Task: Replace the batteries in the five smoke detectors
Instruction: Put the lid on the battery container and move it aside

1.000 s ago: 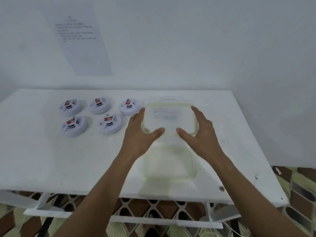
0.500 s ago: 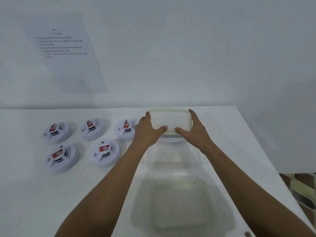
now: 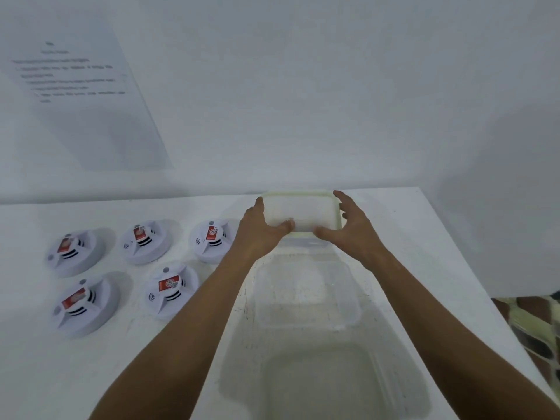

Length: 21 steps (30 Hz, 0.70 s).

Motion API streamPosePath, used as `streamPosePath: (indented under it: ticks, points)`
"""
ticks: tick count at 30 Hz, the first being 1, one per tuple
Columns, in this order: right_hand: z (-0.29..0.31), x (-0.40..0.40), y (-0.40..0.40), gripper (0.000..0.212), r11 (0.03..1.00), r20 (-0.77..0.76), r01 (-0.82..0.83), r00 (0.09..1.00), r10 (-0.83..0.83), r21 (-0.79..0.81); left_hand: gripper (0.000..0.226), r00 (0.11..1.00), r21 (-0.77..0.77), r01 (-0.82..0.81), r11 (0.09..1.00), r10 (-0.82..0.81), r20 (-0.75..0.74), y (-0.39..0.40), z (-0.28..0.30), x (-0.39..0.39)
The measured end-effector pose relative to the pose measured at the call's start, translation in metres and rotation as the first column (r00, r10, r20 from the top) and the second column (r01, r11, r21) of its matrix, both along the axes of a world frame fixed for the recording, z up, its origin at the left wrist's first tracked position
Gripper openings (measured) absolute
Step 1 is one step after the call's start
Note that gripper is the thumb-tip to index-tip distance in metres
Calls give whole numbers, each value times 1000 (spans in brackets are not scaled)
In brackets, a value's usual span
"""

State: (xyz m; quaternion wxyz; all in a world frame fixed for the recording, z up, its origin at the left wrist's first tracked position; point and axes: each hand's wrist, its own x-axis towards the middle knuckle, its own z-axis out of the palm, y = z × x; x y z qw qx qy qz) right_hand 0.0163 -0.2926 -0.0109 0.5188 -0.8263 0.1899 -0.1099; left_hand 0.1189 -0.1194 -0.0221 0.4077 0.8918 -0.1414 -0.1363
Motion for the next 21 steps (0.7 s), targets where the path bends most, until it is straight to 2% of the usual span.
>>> streamPosePath:
  ticks: [6, 13, 15, 18, 21]
  points:
    - [-5, -4, -1, 83, 999, 104, 18, 994, -13, -45, 81, 1000, -12, -10, 1000, 10, 7, -2, -1, 0]
    - [-14, 2, -11, 88, 999, -26, -46, 999, 46, -5, 93, 1000, 61, 17, 998, -18, 24, -9, -1, 3]
    - [-15, 0, -12, 82, 998, -17, -61, 998, 61, -14, 94, 1000, 91, 14, 996, -16, 18, -8, -3, 3]
    - [-19, -4, -15, 85, 996, 10, -84, 996, 84, -28, 94, 999, 146, 32, 989, -36, 25, -4, -7, 2]
    - [-20, -5, -15, 83, 994, 12, -100, 995, 100, -33, 98, 997, 140, 56, 989, -61, 35, 0, -6, 1]
